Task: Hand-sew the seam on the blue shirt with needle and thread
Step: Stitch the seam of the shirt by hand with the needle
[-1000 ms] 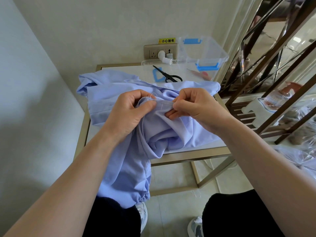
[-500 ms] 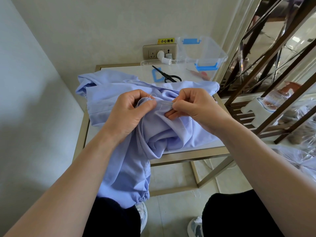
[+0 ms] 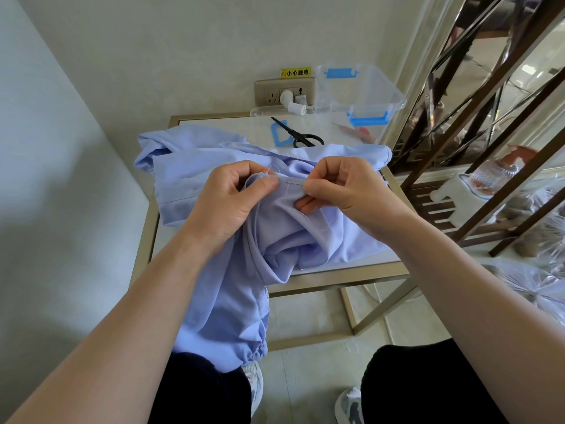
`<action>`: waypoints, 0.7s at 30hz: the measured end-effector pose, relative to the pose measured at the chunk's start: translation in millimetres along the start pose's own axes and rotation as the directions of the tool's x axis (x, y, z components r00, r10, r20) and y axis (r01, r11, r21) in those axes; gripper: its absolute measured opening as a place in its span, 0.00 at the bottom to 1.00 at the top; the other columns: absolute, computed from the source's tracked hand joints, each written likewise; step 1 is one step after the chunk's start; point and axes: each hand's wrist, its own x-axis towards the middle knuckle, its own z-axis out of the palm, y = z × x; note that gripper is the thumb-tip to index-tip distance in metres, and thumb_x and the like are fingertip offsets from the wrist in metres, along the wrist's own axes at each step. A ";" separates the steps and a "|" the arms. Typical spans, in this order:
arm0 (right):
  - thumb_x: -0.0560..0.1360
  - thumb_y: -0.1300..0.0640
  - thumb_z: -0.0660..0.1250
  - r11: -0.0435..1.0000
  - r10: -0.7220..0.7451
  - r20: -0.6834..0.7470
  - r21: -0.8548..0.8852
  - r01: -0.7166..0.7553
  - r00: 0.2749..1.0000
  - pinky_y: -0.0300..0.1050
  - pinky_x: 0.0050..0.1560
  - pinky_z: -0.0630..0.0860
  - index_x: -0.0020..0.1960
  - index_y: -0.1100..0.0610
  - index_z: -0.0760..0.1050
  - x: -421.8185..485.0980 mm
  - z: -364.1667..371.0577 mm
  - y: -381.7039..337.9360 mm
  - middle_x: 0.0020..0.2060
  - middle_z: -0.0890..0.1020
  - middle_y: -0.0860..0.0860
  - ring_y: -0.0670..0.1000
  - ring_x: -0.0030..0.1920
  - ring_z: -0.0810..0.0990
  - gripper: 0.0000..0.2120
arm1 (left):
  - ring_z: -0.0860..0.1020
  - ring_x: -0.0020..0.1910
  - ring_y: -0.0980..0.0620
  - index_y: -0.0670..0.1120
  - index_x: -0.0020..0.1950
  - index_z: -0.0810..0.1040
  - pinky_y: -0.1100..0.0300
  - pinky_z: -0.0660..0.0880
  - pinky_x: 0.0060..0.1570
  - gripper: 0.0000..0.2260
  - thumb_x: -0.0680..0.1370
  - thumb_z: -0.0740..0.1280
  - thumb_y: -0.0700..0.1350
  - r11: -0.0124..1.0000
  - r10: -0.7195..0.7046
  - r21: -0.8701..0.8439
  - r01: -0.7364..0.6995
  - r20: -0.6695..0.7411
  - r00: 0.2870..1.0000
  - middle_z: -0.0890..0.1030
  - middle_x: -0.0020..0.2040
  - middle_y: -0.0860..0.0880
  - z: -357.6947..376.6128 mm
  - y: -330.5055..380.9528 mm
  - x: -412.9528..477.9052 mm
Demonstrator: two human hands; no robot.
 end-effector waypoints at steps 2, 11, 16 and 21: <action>0.77 0.69 0.65 0.999 -0.020 0.018 0.028 0.019 1.000 0.40 0.44 0.81 0.41 0.63 0.74 -0.1 -0.6 0.7 0.32 0.83 0.55 0.51 0.35 0.84 0.07 | 0.76 0.39 0.60 0.47 0.44 0.82 0.69 0.73 0.43 0.05 0.78 0.68 0.41 1.000 -0.017 -0.025 0.017 0.011 1.000 0.81 0.38 0.53 -0.1 0.5 0.2; 0.78 0.68 0.64 0.990 -0.042 0.096 0.139 0.029 0.995 0.39 0.45 0.80 0.44 0.62 0.75 -0.4 -4.9 5.5 0.34 0.81 0.52 0.50 0.38 0.84 0.05 | 0.75 0.42 0.54 0.49 0.37 0.84 0.57 0.71 0.50 0.07 0.73 0.69 0.45 0.973 -0.082 -0.208 0.102 0.105 0.991 0.80 0.38 0.51 -0.3 1.5 0.4; 0.76 0.66 0.66 0.986 -0.041 0.112 0.167 0.022 0.993 0.39 0.45 0.80 0.45 0.63 0.76 1.3 -6.6 8.4 0.35 0.82 0.53 0.51 0.38 0.84 0.02 | 0.75 0.40 0.56 0.49 0.34 0.84 0.62 0.72 0.47 0.09 0.74 0.68 0.43 0.951 -0.087 -0.281 0.130 0.163 0.983 0.79 0.36 0.52 -0.8 5.4 -0.8; 0.70 0.59 0.69 0.977 -0.037 0.124 0.212 0.010 0.992 0.39 0.45 0.80 0.44 0.62 0.76 2.2 -5.7 12.2 0.34 0.82 0.52 0.49 0.36 0.83 0.07 | 0.73 0.34 0.61 0.50 0.31 0.82 0.69 0.72 0.41 0.20 0.80 0.63 0.36 0.936 -0.063 -0.321 0.143 0.245 0.967 0.76 0.31 0.57 0.8 6.8 -2.1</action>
